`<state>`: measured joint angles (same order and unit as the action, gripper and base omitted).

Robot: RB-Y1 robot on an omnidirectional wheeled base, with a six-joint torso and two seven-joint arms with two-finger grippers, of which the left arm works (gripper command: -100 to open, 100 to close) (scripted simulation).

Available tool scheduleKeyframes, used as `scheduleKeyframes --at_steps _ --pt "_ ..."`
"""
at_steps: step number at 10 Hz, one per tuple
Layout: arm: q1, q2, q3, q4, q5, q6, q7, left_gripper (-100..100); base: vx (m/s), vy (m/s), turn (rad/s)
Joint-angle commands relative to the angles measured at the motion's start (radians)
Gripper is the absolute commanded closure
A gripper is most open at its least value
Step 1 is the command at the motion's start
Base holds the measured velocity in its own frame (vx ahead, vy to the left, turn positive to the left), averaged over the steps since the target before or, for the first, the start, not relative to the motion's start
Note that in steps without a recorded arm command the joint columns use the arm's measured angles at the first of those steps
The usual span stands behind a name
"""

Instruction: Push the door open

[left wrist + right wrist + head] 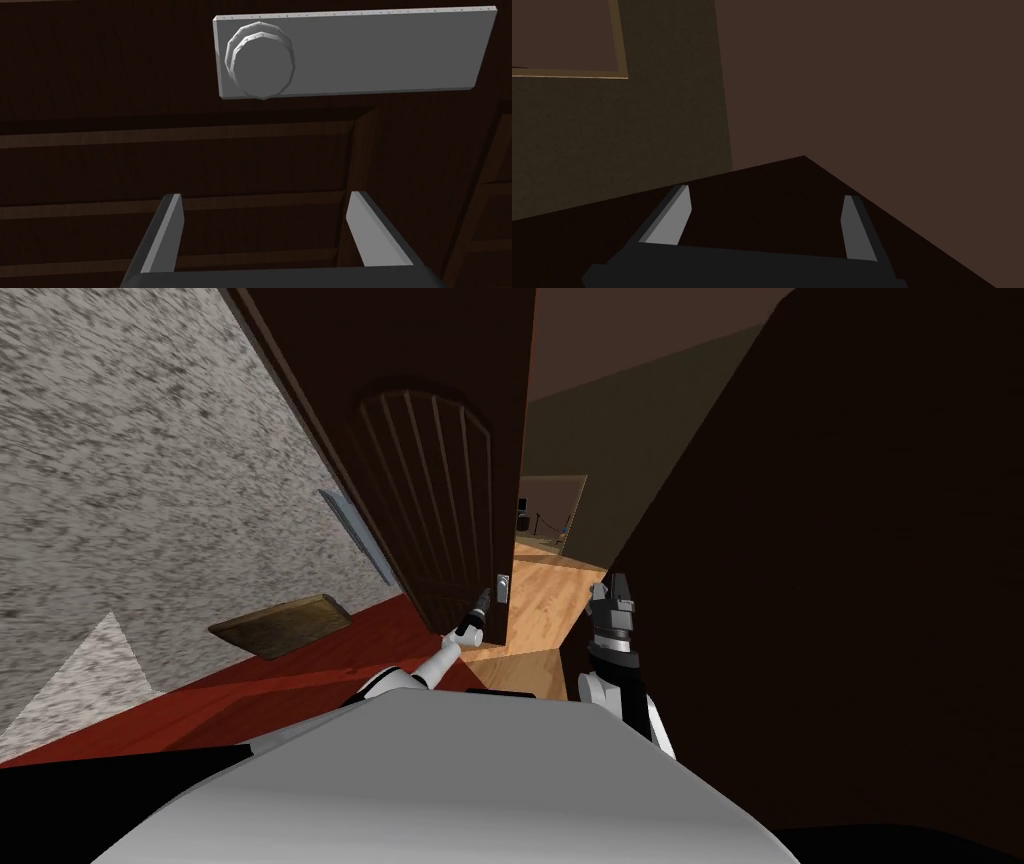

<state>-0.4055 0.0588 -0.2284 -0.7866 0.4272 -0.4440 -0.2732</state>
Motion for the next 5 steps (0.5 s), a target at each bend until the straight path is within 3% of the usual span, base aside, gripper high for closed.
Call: scheduleKeyframes --at_steps 1,3,4,5 --pt "0.001 -0.012 0.0 -0.005 0.003 0.008 0.003 -100 -0.253 -0.014 0.034" --pt "0.002 -0.033 -0.001 -0.008 0.007 0.014 0.006 -100 -0.266 -0.021 0.03" --pt "-0.003 -0.029 -0.001 0.003 0.006 0.007 0.006 -100 -0.094 -0.009 0.001" --pt "-0.003 -0.02 0.001 0.006 0.006 0.003 0.006 -100 0.084 -0.028 -0.033"
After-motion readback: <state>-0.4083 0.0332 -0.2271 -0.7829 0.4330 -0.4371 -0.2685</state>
